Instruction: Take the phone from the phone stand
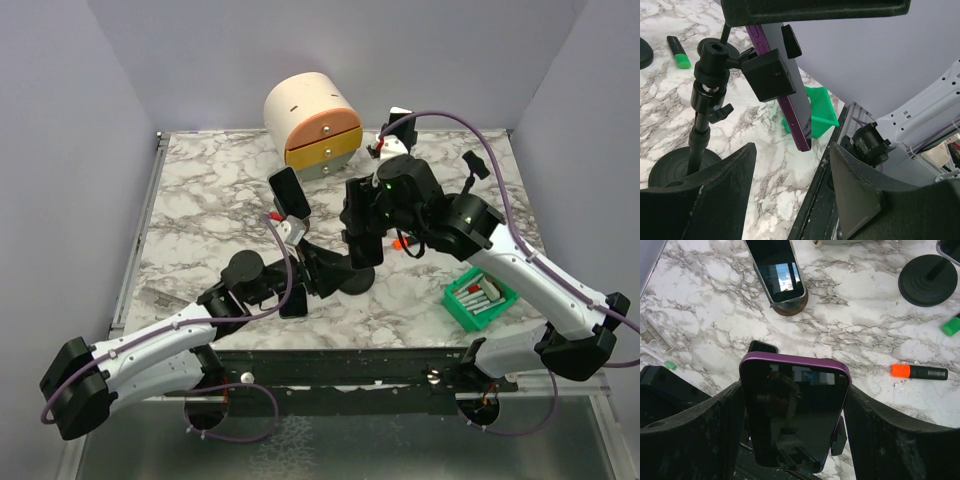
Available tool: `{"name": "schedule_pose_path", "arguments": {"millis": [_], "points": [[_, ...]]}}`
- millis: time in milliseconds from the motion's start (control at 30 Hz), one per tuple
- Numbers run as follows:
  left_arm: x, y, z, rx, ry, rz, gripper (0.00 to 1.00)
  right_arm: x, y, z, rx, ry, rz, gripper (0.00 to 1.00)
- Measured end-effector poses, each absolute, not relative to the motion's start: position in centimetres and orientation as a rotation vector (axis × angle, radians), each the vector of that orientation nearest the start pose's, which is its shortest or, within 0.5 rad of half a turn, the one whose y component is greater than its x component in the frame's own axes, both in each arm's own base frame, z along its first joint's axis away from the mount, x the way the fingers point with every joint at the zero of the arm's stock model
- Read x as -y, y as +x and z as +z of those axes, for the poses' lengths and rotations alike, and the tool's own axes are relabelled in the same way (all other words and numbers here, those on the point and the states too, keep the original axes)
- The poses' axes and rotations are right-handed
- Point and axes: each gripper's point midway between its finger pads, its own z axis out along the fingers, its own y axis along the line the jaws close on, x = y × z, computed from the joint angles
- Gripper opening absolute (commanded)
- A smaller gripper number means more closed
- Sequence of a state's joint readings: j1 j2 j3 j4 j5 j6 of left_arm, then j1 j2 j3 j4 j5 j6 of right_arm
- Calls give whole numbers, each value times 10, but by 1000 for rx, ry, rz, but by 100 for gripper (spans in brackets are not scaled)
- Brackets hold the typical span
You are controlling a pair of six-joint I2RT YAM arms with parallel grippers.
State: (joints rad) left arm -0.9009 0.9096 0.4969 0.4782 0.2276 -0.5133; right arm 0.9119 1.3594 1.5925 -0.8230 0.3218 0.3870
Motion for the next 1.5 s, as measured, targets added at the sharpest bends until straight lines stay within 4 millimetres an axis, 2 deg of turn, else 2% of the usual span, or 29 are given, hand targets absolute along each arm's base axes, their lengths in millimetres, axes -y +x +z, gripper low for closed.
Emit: {"name": "schedule_pose_path", "arguments": {"millis": [133, 400, 667, 933, 1200, 1267, 1400, 1500], "points": [[316, 171, 259, -1562, 507, -1298, 50, -269, 258, 318, -2116, -381, 420, 46], [325, 175, 251, -1581, 499, -1304, 21, -267, 257, 320, -2102, -382, 426, 46], [326, 177, 252, -1574, 478, -1296, 6, -264, 255, 323, -2086, -381, 435, 46], [325, 184, 246, -1587, 438, -1272, 1, -260, 252, 323, -2072, -374, 448, 47], [326, 182, 245, -1581, 429, -1284, 1, -258, 250, 323, -2058, -360, 464, 48], [326, 182, 245, -1578, 428, -1286, 1, -258, 249, 323, -2058, -357, 466, 53], [326, 182, 246, -1577, 426, -1289, 1, -258, 249, 323, -2055, -350, 475, 74], [326, 181, 246, -1577, 425, -1291, 1, -257, 248, 323, -2055, -345, 478, 84]]}}
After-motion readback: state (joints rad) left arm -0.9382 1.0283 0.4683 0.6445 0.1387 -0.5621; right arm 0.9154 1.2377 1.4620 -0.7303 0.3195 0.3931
